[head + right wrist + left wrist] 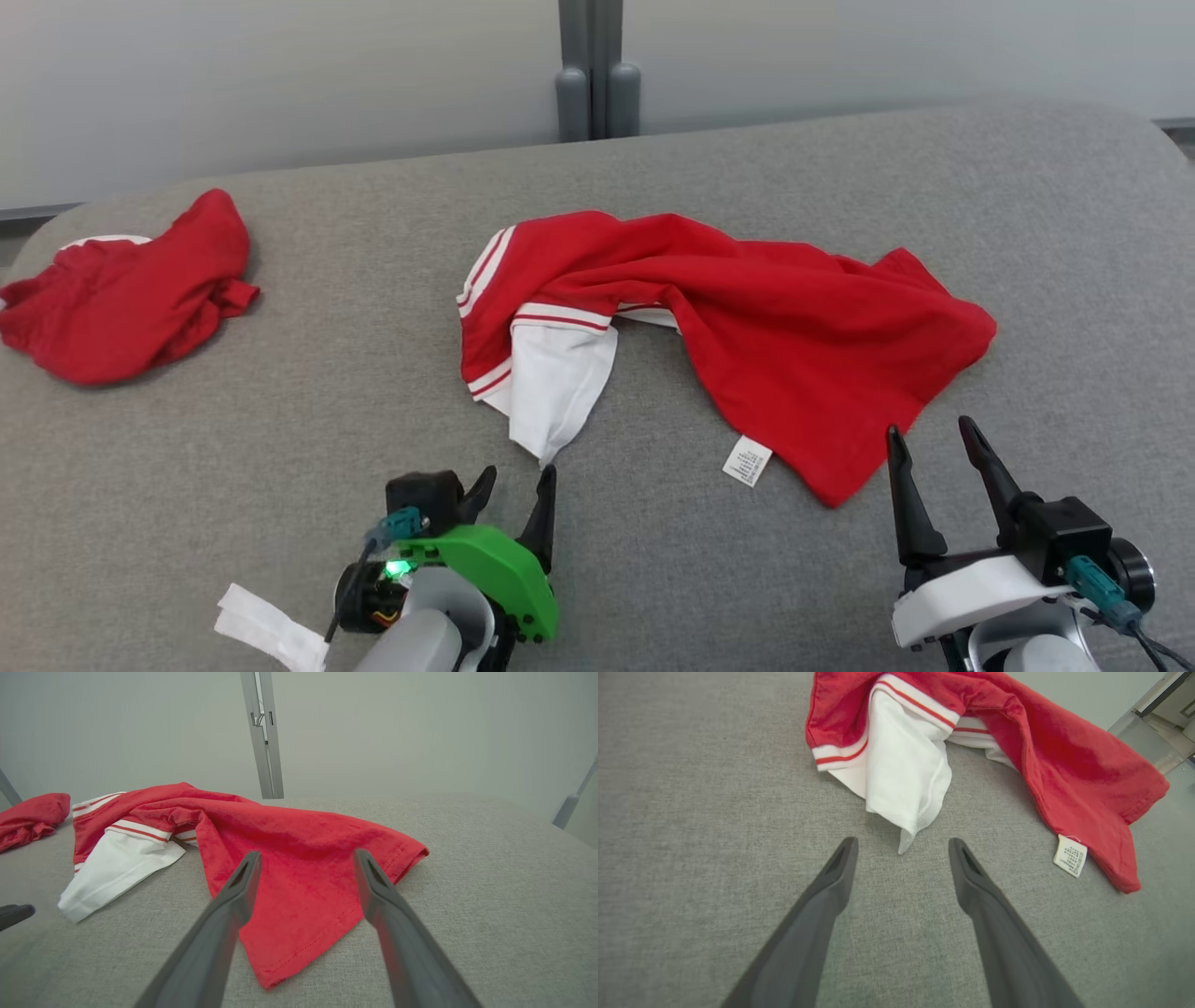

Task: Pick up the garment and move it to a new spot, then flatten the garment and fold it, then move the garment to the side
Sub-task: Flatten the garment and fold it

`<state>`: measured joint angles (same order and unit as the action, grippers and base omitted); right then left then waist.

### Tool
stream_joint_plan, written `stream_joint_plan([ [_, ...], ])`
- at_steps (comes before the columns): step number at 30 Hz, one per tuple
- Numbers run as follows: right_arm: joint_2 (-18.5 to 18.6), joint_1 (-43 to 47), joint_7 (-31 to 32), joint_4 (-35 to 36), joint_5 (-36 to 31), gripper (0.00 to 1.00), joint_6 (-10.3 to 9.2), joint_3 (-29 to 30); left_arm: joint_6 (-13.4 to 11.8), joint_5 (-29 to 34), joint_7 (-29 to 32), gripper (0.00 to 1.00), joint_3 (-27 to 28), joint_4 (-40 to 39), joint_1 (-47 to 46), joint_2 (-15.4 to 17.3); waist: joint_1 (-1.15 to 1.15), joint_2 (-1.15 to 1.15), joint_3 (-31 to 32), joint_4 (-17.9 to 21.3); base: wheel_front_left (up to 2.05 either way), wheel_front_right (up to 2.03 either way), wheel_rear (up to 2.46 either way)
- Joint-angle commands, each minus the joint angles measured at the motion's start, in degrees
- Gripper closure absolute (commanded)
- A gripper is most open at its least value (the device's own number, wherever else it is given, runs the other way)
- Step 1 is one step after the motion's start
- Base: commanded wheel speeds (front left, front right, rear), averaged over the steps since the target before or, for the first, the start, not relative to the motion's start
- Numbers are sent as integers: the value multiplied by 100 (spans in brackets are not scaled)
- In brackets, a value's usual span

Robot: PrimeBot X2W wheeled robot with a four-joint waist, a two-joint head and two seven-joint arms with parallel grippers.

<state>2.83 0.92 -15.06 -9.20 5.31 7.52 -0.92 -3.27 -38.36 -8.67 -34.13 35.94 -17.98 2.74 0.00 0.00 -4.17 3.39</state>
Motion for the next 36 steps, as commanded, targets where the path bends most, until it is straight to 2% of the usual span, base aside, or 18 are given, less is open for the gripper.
stream_joint_plan([
  [1,11,-102,-18,-36,6,0,-6,-25,-54,-239,-11,0,-32,86,-164,26,0,0,-342,339,0,0,0],
  [6,11,-209,-17,-198,60,0,-6,-124,-183,-631,-191,0,-227,492,-557,28,0,0,-568,527,0,0,0],
  [9,12,-246,-18,-372,138,0,-6,-163,-150,-827,-319,0,-327,658,-734,28,0,0,-648,570,0,0,0],
  [10,11,-248,-17,-446,177,0,-6,-165,-148,-888,-347,25,-369,689,-779,27,0,0,-659,571,0,0,0],
  [11,12,-243,-18,-575,245,0,-6,-164,-148,-954,-382,56,-416,721,-830,25,0,0,-669,564,0,0,0],
  [12,11,-233,-18,-699,317,0,-6,-188,-160,-999,-411,75,-450,739,-857,26,0,0,-673,552,0,0,0],
  [13,9,-259,-17,-830,398,0,-6,-225,-181,-1036,-455,100,-494,749,-886,29,0,0,-676,532,0,0,0],
  [26,12,-1079,3,-2420,951,0,-6,-785,-227,-1295,-649,100,-897,470,-976,27,0,0,-598,83,0,0,0],
  [34,7,-1397,2,-3040,1254,0,-5,-921,-286,-1217,-655,100,-873,336,-808,27,0,0,-512,-41,0,0,0],
  [36,7,-1425,-2,-3046,1348,19,-5,-934,-302,-1198,-656,100,-835,304,-753,26,0,0,-492,-45,0,0,0],
])
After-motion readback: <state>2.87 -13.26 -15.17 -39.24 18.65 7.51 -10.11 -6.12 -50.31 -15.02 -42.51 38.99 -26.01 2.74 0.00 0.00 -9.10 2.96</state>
